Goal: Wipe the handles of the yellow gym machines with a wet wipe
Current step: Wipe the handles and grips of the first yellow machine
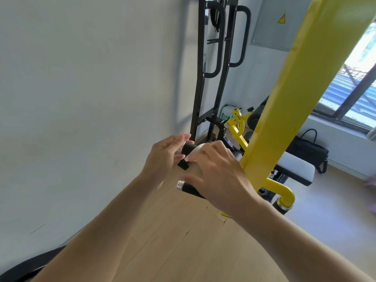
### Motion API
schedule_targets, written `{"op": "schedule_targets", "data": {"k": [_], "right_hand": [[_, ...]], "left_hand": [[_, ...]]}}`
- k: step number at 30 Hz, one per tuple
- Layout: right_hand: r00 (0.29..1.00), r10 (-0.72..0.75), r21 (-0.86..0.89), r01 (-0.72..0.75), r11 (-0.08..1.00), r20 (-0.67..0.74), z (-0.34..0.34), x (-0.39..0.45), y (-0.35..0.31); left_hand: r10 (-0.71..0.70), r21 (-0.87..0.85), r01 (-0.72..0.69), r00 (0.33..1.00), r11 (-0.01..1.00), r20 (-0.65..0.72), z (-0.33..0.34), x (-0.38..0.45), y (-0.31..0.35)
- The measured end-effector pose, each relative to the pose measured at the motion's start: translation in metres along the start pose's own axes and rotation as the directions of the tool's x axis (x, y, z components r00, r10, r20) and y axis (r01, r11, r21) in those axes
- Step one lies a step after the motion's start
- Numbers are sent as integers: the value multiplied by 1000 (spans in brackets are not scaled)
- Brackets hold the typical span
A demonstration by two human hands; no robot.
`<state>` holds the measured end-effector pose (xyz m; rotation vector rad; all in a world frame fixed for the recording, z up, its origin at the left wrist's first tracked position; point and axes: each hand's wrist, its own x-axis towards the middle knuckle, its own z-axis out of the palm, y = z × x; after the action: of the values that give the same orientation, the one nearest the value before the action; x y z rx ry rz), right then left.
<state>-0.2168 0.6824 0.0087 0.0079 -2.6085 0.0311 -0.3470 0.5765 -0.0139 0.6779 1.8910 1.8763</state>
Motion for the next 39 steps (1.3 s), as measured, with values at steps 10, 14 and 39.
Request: {"op": "schedule_targets", "data": {"k": [10, 14, 39], "right_hand": [[977, 156, 294, -109, 950, -142, 0, 7, 11], [973, 81, 314, -9, 949, -216, 2, -1, 9], [686, 655, 828, -537, 162, 318, -29, 18, -7]], "left_hand": [[-66, 324, 10, 985, 946, 161, -3, 14, 22], [-178, 431, 52, 950, 901, 257, 2, 28, 36], [214, 180, -264, 942, 948, 258, -13, 5, 69]]}}
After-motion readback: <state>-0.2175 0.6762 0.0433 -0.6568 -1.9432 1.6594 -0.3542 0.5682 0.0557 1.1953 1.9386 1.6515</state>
